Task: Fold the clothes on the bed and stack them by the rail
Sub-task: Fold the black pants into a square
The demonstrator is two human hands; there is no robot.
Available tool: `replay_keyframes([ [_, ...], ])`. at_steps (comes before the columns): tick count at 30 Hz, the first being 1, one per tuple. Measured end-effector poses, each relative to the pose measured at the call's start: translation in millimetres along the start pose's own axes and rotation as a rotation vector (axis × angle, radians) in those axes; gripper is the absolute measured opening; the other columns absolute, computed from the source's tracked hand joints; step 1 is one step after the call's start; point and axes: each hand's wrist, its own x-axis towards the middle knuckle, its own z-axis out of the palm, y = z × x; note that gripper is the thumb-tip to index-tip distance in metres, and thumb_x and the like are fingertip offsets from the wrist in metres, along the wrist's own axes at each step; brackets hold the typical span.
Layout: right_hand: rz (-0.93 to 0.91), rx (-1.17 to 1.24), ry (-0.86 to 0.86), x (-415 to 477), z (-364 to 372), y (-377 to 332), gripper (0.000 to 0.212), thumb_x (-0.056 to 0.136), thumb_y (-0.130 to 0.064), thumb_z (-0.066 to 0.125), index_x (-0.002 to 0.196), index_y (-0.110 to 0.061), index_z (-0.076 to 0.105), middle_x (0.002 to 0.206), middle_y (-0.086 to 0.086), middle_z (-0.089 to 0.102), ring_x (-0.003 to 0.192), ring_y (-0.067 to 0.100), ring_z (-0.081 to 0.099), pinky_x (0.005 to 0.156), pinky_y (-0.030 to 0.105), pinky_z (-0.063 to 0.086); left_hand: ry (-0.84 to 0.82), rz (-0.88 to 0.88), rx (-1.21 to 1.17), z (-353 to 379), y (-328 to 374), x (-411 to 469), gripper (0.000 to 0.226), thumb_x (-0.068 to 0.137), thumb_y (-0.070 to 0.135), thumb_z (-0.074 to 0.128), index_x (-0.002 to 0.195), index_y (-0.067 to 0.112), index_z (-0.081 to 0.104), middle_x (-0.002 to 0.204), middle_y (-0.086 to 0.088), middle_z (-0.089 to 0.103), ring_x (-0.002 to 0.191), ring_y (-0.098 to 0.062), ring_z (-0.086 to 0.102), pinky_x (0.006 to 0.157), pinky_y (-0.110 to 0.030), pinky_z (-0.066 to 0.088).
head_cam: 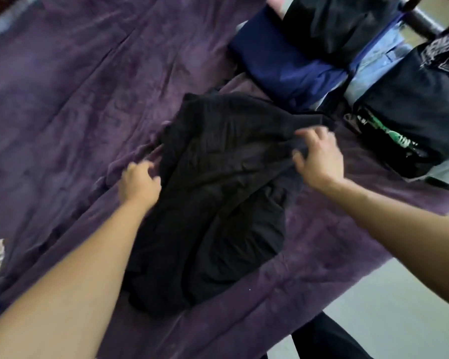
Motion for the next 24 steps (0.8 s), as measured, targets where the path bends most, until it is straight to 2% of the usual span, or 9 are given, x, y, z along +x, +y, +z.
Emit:
replay_keyframes([
  [5, -0.361, 0.179, -0.385, -121, 55, -58, 0.018, 0.084, -0.018, 0.062, 0.101, -0.016, 0.066, 0.098, 0.006, 0.061, 0.092, 0.028, 0.062, 0.069, 0.037, 0.053, -0.223, -0.237, 0.200, 41, -94, -115, 0.036, 0.088, 0.024, 0.063, 0.122, 0.016, 0.059, 0.122, -0.014, 0.052, 0.114, -0.035, 0.048, 0.094, -0.044, 0.043],
  [9, -0.579, 0.205, -0.657, -207, 107, -82, 0.016, 0.085, -0.015, 0.058, 0.097, -0.012, 0.068, 0.092, 0.008, 0.064, 0.083, 0.031, 0.065, 0.061, 0.038, 0.053, -0.213, -0.111, 0.362, 68, -145, -167, 0.030, 0.085, 0.025, 0.065, 0.114, 0.020, 0.066, 0.119, -0.005, 0.055, 0.115, -0.027, 0.045, 0.094, -0.040, 0.039],
  [11, -0.700, 0.126, -0.674, -246, 133, -87, 0.019, 0.079, -0.017, 0.065, 0.096, -0.010, 0.069, 0.096, 0.010, 0.066, 0.092, 0.034, 0.065, 0.068, 0.040, 0.056, -0.224, -0.002, 0.336, 85, -162, -179, 0.045, 0.081, 0.034, 0.068, 0.124, 0.022, 0.062, 0.132, -0.006, 0.049, 0.127, -0.026, 0.039, 0.100, -0.039, 0.035],
  [13, -0.732, -0.038, -0.639, -272, 157, -90, 0.050, 0.067, -0.029, 0.077, 0.112, -0.009, 0.069, 0.119, 0.017, 0.064, 0.115, 0.039, 0.058, 0.090, 0.042, 0.053, -0.323, 0.074, 0.282, 107, -174, -188, 0.080, 0.073, 0.055, 0.069, 0.143, 0.031, 0.040, 0.152, -0.007, 0.030, 0.142, -0.024, 0.020, 0.109, -0.040, 0.027],
  [16, -0.592, -0.178, -0.639, -285, 185, -96, 0.088, 0.068, -0.044, 0.076, 0.143, -0.011, 0.043, 0.151, 0.021, 0.031, 0.140, 0.041, 0.027, 0.111, 0.051, 0.027, -0.429, 0.148, 0.304, 138, -193, -192, 0.110, 0.062, 0.073, 0.067, 0.150, 0.040, 0.010, 0.160, -0.003, 0.004, 0.147, -0.020, -0.003, 0.115, -0.041, 0.015],
  [18, -0.541, -0.134, -0.515, -280, 198, -103, 0.065, 0.073, -0.034, 0.075, 0.132, -0.016, 0.056, 0.145, 0.016, 0.045, 0.135, 0.038, 0.038, 0.106, 0.050, 0.035, -0.323, 0.210, 0.270, 150, -206, -188, 0.087, 0.074, 0.051, 0.072, 0.147, 0.037, 0.028, 0.158, -0.005, 0.016, 0.147, -0.021, 0.007, 0.113, -0.040, 0.019],
  [20, -0.413, 0.013, -0.320, -269, 198, -111, 0.030, 0.080, -0.021, 0.070, 0.110, -0.019, 0.070, 0.121, 0.008, 0.066, 0.116, 0.033, 0.058, 0.089, 0.041, 0.046, -0.135, 0.242, 0.107, 150, -215, -180, 0.051, 0.081, 0.022, 0.071, 0.131, 0.023, 0.057, 0.144, -0.007, 0.045, 0.137, -0.023, 0.033, 0.104, -0.039, 0.030],
  [22, -0.203, 0.141, -0.244, -257, 190, -124, 0.019, 0.088, -0.022, 0.061, 0.104, -0.021, 0.070, 0.104, 0.006, 0.072, 0.099, 0.031, 0.064, 0.077, 0.036, 0.047, -0.009, 0.204, -0.164, 135, -221, -173, 0.024, 0.083, 0.014, 0.069, 0.107, 0.013, 0.070, 0.112, -0.006, 0.067, 0.109, -0.023, 0.058, 0.086, -0.032, 0.041],
  [24, -0.091, 0.239, -0.282, -240, 179, -140, 0.017, 0.090, -0.022, 0.058, 0.101, -0.019, 0.071, 0.098, 0.007, 0.072, 0.093, 0.028, 0.065, 0.075, 0.034, 0.046, 0.009, 0.183, -0.423, 107, -224, -166, 0.004, 0.083, 0.015, 0.071, 0.088, 0.014, 0.070, 0.082, 0.000, 0.068, 0.078, -0.010, 0.061, 0.068, -0.024, 0.041],
])
